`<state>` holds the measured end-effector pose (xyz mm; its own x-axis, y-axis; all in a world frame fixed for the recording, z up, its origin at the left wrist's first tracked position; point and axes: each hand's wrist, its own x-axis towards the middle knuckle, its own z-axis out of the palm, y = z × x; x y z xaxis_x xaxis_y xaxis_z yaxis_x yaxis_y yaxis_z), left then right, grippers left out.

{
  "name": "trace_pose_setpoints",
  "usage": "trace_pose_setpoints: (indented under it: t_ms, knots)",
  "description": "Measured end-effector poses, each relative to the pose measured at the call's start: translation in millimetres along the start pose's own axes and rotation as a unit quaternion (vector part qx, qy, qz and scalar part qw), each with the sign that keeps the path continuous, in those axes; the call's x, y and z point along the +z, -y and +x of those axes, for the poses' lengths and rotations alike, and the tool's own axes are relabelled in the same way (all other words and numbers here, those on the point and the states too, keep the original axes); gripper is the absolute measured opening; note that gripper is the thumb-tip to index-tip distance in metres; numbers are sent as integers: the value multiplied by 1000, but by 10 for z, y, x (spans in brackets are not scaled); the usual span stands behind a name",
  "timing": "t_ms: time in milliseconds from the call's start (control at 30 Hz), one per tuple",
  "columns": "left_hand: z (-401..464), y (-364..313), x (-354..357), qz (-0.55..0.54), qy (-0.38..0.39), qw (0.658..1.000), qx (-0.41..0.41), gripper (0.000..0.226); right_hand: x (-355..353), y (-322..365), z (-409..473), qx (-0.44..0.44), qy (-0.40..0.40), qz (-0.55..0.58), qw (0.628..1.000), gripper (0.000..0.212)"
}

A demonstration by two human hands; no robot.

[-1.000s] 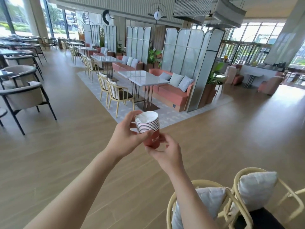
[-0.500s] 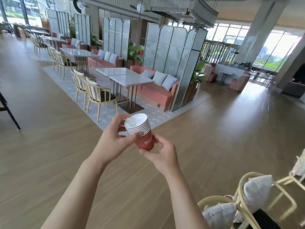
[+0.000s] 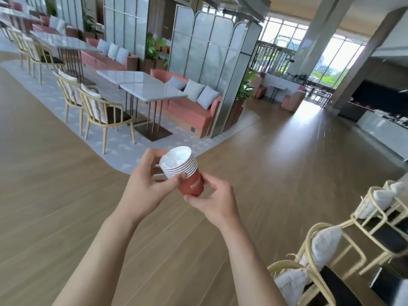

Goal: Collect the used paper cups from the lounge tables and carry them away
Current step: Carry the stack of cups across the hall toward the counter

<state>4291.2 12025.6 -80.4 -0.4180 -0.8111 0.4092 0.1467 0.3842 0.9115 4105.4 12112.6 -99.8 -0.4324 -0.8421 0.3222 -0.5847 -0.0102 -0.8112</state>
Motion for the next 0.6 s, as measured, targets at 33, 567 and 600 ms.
trace_pose_setpoints:
  t_ms: [33,567,600]
  knots:
    - [72,36,15,3,2,1000,-1,50,13,-43,78,3,1,3,1000,50]
    - [1876,703,1244,55,34,998,-9,50,-610,-1271,1826,17,-25,27,999,47]
    - [2009,735,1390,59,41,997,-9,50,-716,-1371,1937,20,-30,29,999,46]
